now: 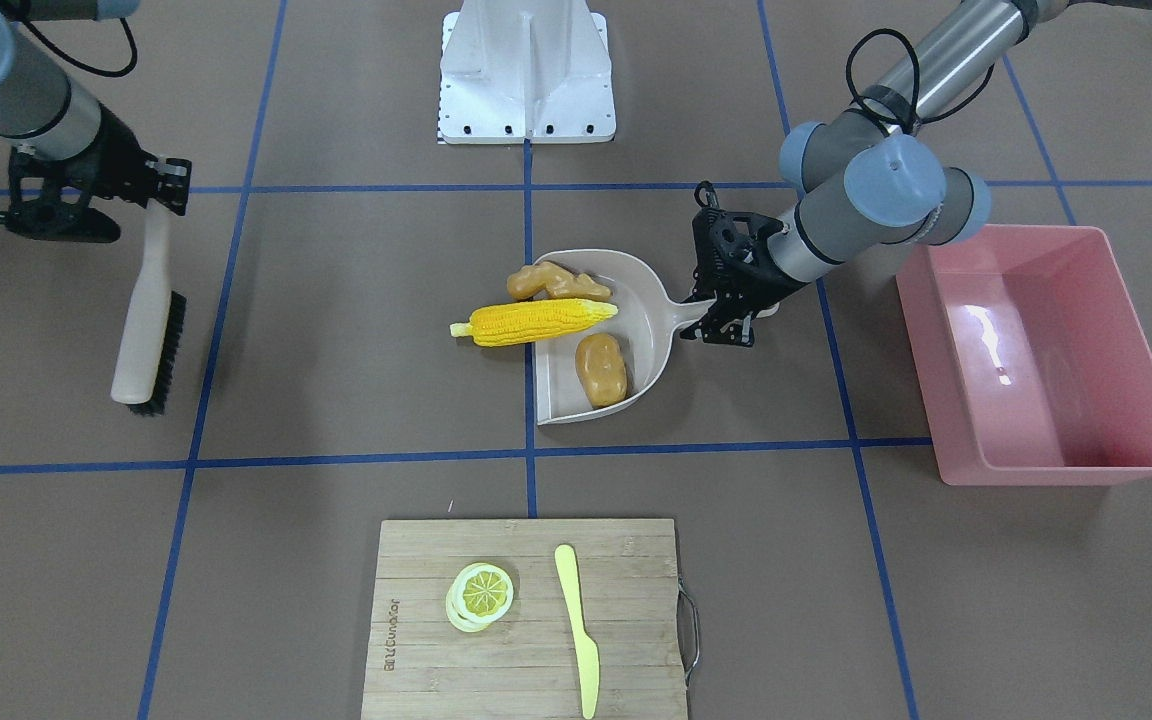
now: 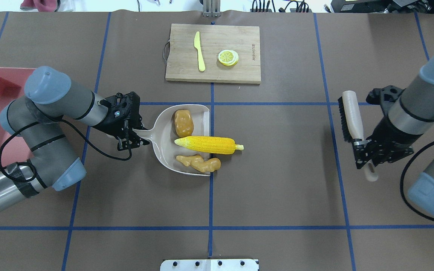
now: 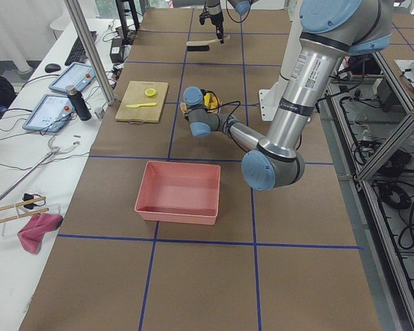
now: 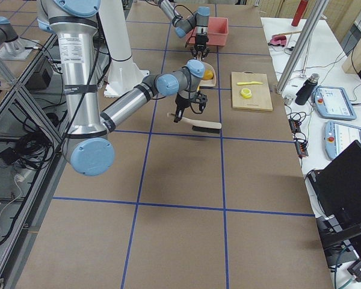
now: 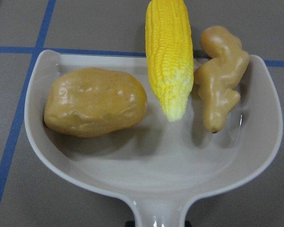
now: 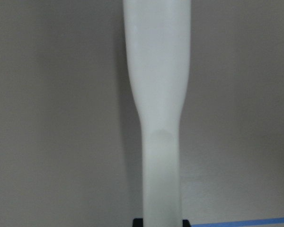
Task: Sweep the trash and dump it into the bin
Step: 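Sweep the brush again toward the dustpan with the right gripper, then lift the dustpan toward the pink bin with left gripper while right withdraws brush, then tip the dustpan over the pink bin with the left gripper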
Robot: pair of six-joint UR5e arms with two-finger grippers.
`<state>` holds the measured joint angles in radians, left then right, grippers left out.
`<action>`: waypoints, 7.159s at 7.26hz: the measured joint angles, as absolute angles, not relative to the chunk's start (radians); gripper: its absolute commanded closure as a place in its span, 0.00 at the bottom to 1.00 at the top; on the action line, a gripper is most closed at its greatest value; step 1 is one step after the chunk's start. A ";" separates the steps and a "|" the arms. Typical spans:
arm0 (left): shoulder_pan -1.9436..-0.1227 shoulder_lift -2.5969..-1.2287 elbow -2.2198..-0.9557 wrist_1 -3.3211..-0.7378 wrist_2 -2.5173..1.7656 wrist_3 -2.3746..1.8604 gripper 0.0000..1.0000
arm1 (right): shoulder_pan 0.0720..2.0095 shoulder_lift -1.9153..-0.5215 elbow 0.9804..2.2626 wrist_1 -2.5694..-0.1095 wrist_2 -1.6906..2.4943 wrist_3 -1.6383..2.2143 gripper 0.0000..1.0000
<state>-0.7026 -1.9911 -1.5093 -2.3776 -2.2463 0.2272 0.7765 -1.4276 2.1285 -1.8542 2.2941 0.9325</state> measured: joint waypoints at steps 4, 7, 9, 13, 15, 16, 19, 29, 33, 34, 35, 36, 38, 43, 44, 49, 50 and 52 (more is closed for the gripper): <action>-0.702 -1.991 -1.508 -2.378 -2.245 0.228 1.00 | 0.603 -1.236 2.042 -1.847 2.249 1.107 1.00; -0.701 -1.991 -1.502 -2.378 -2.242 0.229 1.00 | 0.527 -1.150 1.986 -1.837 2.245 1.151 1.00; -0.701 -1.991 -1.500 -2.378 -2.240 0.229 1.00 | 0.497 -1.112 1.946 -1.792 2.245 1.169 1.00; -0.701 -1.991 -1.499 -2.378 -2.238 0.229 1.00 | 0.468 -1.019 1.805 -1.641 2.244 1.266 1.00; -0.701 -1.991 -1.500 -2.377 -2.238 0.229 1.00 | 0.456 -0.944 1.748 -1.635 2.244 1.312 1.00; -0.701 -1.991 -1.500 -2.376 -2.238 0.229 1.00 | 0.454 -0.910 1.721 -1.634 2.244 1.326 1.00; -0.701 -1.991 -1.500 -2.376 -2.237 0.229 1.00 | 0.460 -0.817 1.654 -1.635 2.253 1.363 1.00; -0.735 -1.979 -1.614 -2.371 -2.242 0.185 1.00 | 0.817 -1.319 2.175 -1.953 2.332 0.920 1.00; -0.867 -1.891 -1.726 -2.333 -2.243 0.183 1.00 | 0.936 -1.795 2.275 -1.833 2.316 0.550 1.00; -0.905 -1.837 -1.778 -2.324 -2.246 0.183 1.00 | 0.962 -1.891 2.220 -1.703 2.317 0.498 1.00; -0.949 -1.772 -1.823 -2.320 -2.261 0.183 1.00 | 0.998 -1.956 2.139 -1.559 2.322 0.453 1.00; -1.005 -1.704 -1.857 -2.320 -2.299 0.184 1.00 | 1.023 -1.995 2.080 -1.463 2.325 0.432 1.00; -1.151 -1.574 -1.887 -2.321 -2.416 0.191 1.00 | 1.047 -2.028 1.994 -1.351 2.324 0.410 1.00; -1.507 -1.398 -1.766 -2.223 -2.563 0.583 1.00 | 1.062 -2.023 1.833 -1.166 2.341 0.411 1.00; -1.558 -1.397 -1.733 -2.181 -2.559 0.738 1.00 | 1.062 -2.021 1.826 -1.164 2.344 0.411 0.93; -1.569 -1.407 -1.832 -2.231 -2.205 1.177 1.00 | 1.112 -2.016 1.807 -1.167 2.389 0.404 0.00; -1.546 -1.413 -1.846 -2.238 -2.162 1.246 1.00 | 1.151 -2.015 1.809 -1.171 2.407 0.393 0.00; -1.493 -1.421 -1.880 -2.241 -2.109 1.294 1.00 | 1.255 -2.011 1.815 -1.199 2.417 0.325 0.00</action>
<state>-1.4931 -1.4210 -1.8798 -2.2408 -2.1087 1.2939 1.2546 -2.0105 1.8145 -1.1990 2.4168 0.3247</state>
